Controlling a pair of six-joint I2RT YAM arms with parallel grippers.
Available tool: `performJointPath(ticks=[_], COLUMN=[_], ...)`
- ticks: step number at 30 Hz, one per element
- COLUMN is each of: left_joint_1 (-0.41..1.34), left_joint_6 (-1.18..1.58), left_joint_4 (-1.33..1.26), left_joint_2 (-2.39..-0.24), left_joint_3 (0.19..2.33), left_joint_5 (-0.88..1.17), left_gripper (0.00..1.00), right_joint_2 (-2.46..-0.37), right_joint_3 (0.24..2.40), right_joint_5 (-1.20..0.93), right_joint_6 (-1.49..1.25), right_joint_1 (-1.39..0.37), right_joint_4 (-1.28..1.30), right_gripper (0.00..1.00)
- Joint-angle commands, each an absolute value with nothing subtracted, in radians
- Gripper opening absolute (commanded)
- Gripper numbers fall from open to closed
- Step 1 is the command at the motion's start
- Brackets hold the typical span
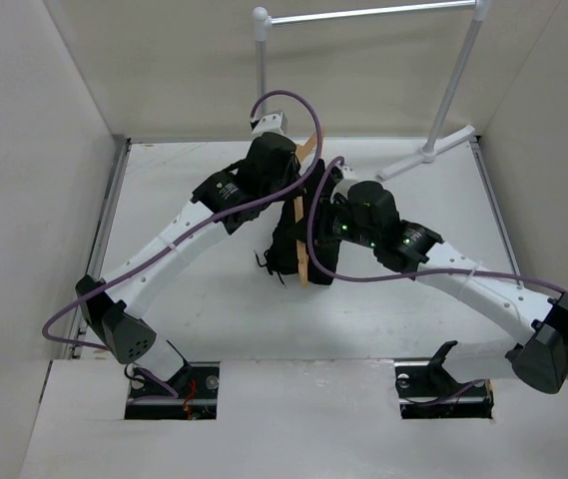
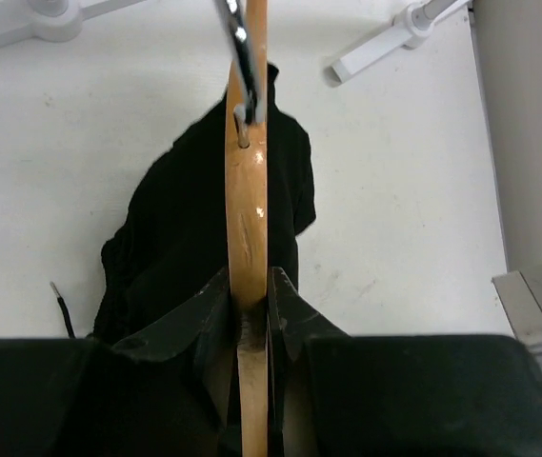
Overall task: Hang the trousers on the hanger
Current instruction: Place the hanger at the clothesline.
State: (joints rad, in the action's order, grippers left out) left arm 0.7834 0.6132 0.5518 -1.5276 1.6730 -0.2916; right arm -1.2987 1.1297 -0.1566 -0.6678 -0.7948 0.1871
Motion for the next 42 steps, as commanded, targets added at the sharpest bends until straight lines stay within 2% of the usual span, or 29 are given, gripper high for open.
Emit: performJointPath(ticks=[1, 3, 5, 9, 17, 21, 22, 23, 28, 32, 42], left_joint_1=[0.772, 0.775, 0.783, 0.782, 0.734, 0.673, 0.657, 0.639, 0.556, 0.480, 0.372], left_joint_6=[0.611, 0.611, 0.611, 0.615, 0.614, 0.615, 0.617, 0.618, 0.627, 0.649, 0.729], left_joint_4=[0.456, 0.456, 0.446, 0.437, 0.381, 0.373, 0.374, 0.377, 0.400, 0.443, 0.445], left_joint_2=[-1.499, -1.502, -1.503, -1.488, -1.367, -1.304, -1.296, -1.287, -1.244, -1.207, -1.131], left_joint_3=[1.755, 1.763, 1.767, 1.781, 1.786, 1.793, 1.795, 1.795, 1.772, 1.674, 1.229], left_joint_5=[-0.299, -0.299, -0.299, -0.298, -0.267, -0.235, -0.226, -0.212, -0.193, -0.190, -0.034], left_gripper=[0.00, 0.01, 0.07, 0.31, 0.63, 0.93, 0.94, 1.00, 1.00, 1.00, 1.00], right_joint_2=[-1.282, -1.278, -1.272, -1.258, -1.285, -1.304, -1.311, -1.321, -1.336, -1.338, -1.403], right_joint_3=[1.121, 1.114, 1.103, 1.100, 1.144, 1.192, 1.204, 1.216, 1.268, 1.344, 1.506], right_joint_5=[-0.158, -0.163, -0.181, -0.230, -0.327, -0.348, -0.354, -0.365, -0.374, -0.396, -0.380], right_joint_6=[-0.684, -0.709, -0.750, -0.836, -0.922, -0.920, -0.922, -0.922, -0.923, -0.940, -1.063], right_joint_1=[-0.814, -0.814, -0.806, -0.759, -0.654, -0.607, -0.596, -0.587, -0.545, -0.481, -0.253], right_joint_4=[0.118, 0.083, 0.022, -0.105, -0.212, -0.210, -0.210, -0.212, -0.207, -0.212, -0.216], right_gripper=[0.23, 0.16, 0.12, 0.09, 0.08, 0.08, 0.08, 0.08, 0.07, 0.07, 0.08])
